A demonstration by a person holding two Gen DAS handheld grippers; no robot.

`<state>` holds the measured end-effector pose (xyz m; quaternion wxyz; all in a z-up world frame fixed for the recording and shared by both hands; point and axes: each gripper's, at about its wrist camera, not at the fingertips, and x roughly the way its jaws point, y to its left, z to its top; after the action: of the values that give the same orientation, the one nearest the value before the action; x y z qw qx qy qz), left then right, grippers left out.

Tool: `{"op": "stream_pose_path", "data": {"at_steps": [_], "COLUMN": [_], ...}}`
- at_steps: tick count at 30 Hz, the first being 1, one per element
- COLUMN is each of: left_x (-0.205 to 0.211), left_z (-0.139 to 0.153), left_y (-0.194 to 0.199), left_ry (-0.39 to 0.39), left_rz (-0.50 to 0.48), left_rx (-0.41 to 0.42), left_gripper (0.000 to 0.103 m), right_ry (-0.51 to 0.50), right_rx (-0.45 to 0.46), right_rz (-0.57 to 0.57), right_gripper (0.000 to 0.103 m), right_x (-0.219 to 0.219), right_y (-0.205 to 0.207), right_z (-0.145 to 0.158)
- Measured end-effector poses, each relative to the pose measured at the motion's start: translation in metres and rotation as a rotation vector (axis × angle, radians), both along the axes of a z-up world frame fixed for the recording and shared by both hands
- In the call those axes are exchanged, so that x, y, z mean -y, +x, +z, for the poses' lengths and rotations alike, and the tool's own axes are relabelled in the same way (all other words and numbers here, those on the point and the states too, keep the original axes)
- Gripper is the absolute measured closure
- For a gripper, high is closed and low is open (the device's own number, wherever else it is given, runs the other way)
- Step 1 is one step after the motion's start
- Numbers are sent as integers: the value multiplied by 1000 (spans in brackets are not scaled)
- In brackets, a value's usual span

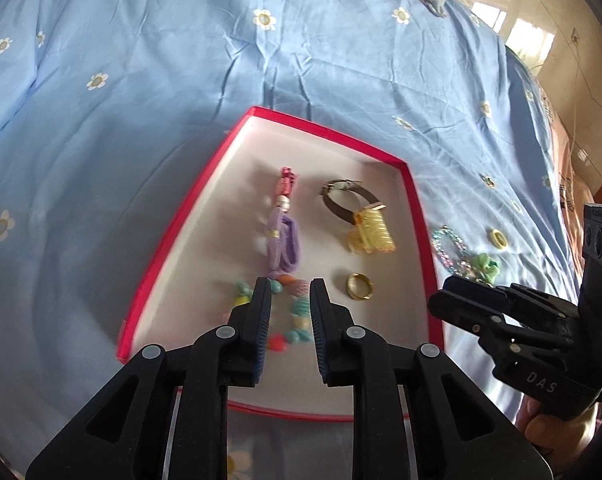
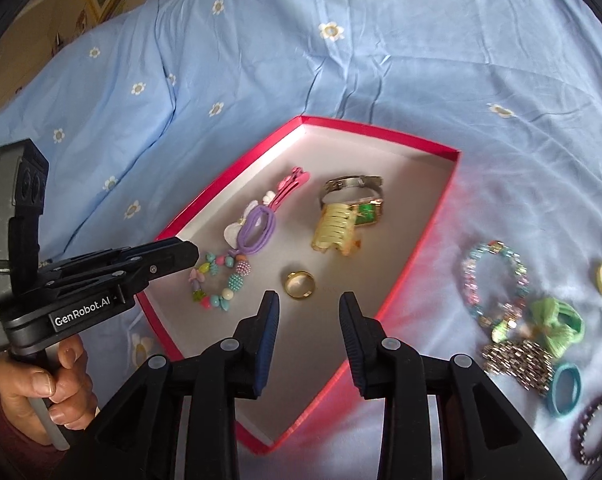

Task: Organize jewelry
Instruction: 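Open both tools to drop the gold ring and beaded bracelet in the box, then move both tools back over the remaining jewelry pile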

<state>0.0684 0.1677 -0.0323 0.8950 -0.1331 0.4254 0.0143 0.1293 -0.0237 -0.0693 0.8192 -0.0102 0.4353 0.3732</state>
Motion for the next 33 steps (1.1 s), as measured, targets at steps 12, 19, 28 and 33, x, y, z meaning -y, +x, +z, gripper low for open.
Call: {"op": "stream_pose_path", "data": {"at_steps": [12, 19, 28, 33], "left_x": [66, 98, 127, 138], "left_z": [5, 8, 6, 4], "left_y": [-3, -2, 1, 6], "left_ry": [-1, 12, 34, 44], "left_rz": [-148, -214, -278, -298], "left_rx": [-3, -3, -13, -23], "left_gripper": [81, 78, 76, 76], "right_ry": [14, 30, 38, 44], "right_rx": [-10, -9, -15, -18], "right_rz": [-153, -250, -339, -363], "right_gripper": [66, 63, 62, 62], "right_x": [80, 128, 170, 183], "right_y": [-12, -16, -22, -22], "right_z": [0, -1, -7, -11]}}
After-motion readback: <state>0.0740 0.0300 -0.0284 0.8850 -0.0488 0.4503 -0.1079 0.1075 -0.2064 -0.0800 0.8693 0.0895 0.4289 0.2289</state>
